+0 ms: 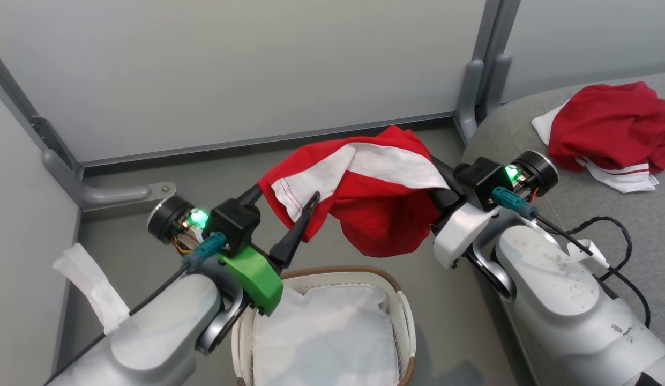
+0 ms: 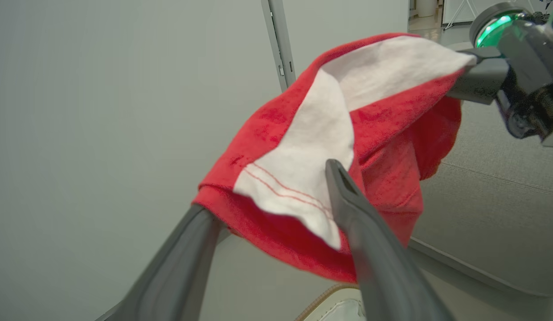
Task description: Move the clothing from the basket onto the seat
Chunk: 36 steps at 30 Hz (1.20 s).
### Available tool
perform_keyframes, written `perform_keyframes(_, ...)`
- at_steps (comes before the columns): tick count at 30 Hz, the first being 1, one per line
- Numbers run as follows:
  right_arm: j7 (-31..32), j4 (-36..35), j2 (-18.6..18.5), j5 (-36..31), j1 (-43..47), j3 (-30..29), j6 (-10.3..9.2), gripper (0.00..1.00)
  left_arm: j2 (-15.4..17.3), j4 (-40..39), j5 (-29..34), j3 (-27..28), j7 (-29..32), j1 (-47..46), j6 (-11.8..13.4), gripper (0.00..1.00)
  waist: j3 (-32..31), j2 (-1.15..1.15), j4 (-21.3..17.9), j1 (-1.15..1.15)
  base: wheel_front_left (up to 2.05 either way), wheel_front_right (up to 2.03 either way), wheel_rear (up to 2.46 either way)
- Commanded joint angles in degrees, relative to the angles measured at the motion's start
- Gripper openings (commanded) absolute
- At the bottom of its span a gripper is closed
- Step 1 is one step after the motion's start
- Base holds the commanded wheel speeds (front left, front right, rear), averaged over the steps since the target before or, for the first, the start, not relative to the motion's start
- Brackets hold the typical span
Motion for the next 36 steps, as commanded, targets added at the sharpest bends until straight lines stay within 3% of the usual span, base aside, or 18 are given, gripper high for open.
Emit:
perform_keyframes(1, -0.10, -0.41, -0.72, -0.51, 1.27, -0.78, -0.08, 0.00, -0.48, 0.21, -0.11, 0.41, -0.35, 1.95, 0.28, 1.00, 0.13, 0.00, 0.05, 0.00, 0.00, 0.00, 0.00)
perform_keyframes(10, -0.10, -1.73, -2.83, -2.15, 3.11, -4.85, -0.08, 0.00, -3.21, 0.51, 1.26, 3.78, -0.55, 9.30, 0.02, 1.00, 0.73, 0.00, -0.10, 0.00, 0.00, 0.00, 0.00)
perform_keyframes(20, -0.10, -3.37, -4.40, -3.48, 7.18, -10.43, -0.08, 0.00, -6.88, 1.01, 5.61, 8.04, -0.51, 14.59, -2.23, 1.00, 1.69, 0.00, -1.48, 0.00, 0.00, 0.00, 0.00)
perform_keyframes(27, -0.10, -5.61, -4.08, -4.60, 10.39, -14.79, -0.08, 0.00, -9.24, 2.61, 7.22, 9.44, -0.45, 16.31, -4.54, 1.00, 3.37, 0.00, -4.91, 0.00, 0.00, 0.00, 0.00)
perform_keyframes(36, 0.10, -8.14, -3.00, -6.03, 11.84, -17.08, -0.08, 0.00, -10.68, 3.33, 9.64, 11.39, -0.45, 15.48, -6.07, 1.00, 6.56, 0.00, -12.77, 0.00, 0.00, 0.00, 0.00)
